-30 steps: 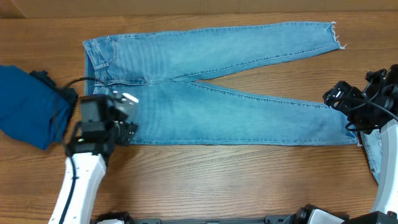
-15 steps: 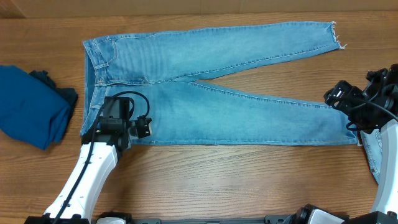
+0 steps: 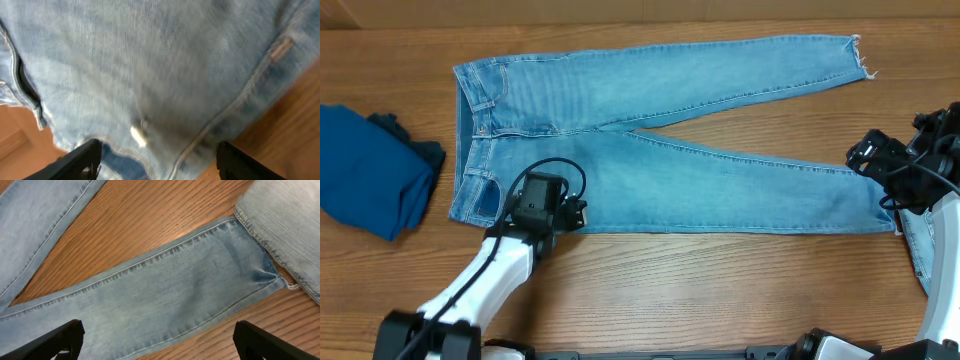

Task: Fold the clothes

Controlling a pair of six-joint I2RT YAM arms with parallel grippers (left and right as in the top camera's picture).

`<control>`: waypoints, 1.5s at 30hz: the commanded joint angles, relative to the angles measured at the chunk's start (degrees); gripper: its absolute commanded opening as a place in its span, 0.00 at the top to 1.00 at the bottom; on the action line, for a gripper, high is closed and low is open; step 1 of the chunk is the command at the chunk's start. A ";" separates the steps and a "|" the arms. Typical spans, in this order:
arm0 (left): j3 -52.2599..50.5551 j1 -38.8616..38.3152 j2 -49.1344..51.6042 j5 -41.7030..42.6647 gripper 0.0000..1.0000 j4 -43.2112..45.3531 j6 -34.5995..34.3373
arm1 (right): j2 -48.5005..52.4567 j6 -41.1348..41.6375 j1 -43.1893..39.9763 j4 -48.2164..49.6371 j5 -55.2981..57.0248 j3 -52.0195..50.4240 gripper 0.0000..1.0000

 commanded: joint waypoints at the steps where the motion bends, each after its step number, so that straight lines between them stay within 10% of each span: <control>1: -0.52 -0.31 7.50 0.04 0.23 6.99 -1.42 | -0.20 0.24 0.20 0.79 0.39 0.94 0.00; 21: -0.85 -13.00 7.82 -3.08 0.19 -6.69 -19.69 | -0.20 0.22 0.20 2.38 2.56 0.94 0.00; 30: -0.92 -13.00 -13.92 6.19 0.21 -19.17 -19.80 | -0.20 0.39 0.20 2.45 2.56 0.94 0.00; 42: -2.84 -11.87 2.05 4.42 0.23 -4.28 -12.31 | -0.20 0.39 0.20 2.67 2.56 0.94 0.00; 45: -2.84 -11.63 3.52 3.13 0.46 -1.97 -12.31 | -0.20 0.42 0.20 2.51 2.54 0.94 0.00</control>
